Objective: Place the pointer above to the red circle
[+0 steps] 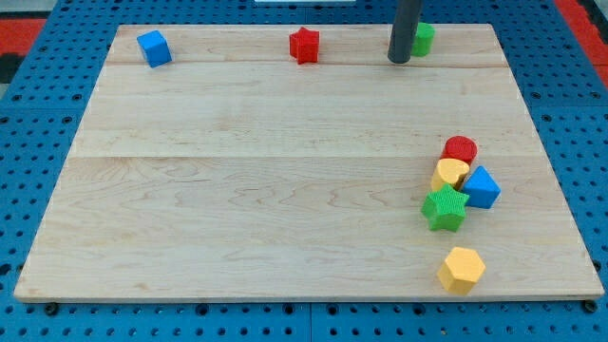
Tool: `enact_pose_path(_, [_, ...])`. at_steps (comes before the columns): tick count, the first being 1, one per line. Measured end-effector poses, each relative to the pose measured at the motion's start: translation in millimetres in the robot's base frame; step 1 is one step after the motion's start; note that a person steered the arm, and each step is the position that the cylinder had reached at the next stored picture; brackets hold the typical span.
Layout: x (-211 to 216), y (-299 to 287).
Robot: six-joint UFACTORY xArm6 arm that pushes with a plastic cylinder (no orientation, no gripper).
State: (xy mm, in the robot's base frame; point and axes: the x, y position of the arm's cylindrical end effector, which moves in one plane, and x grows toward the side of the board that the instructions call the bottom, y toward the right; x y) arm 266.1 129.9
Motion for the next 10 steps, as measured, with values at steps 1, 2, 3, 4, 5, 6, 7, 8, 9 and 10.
enact_pose_path(1, [0.0, -2.7])
enact_pose_path(2, [0.0, -4.6])
enact_pose_path(3, [0.0, -7.9])
enact_pose_path(4, [0.0, -10.1])
enact_pose_path(5, [-3.0, -16.9])
enact_pose_path(6, [33.5, 28.5])
enact_pose_path(7, [82.4, 73.1])
enact_pose_path(8, [108.7, 107.3])
enact_pose_path(9, [108.8, 107.4])
enact_pose_path(10, [108.8, 107.4])
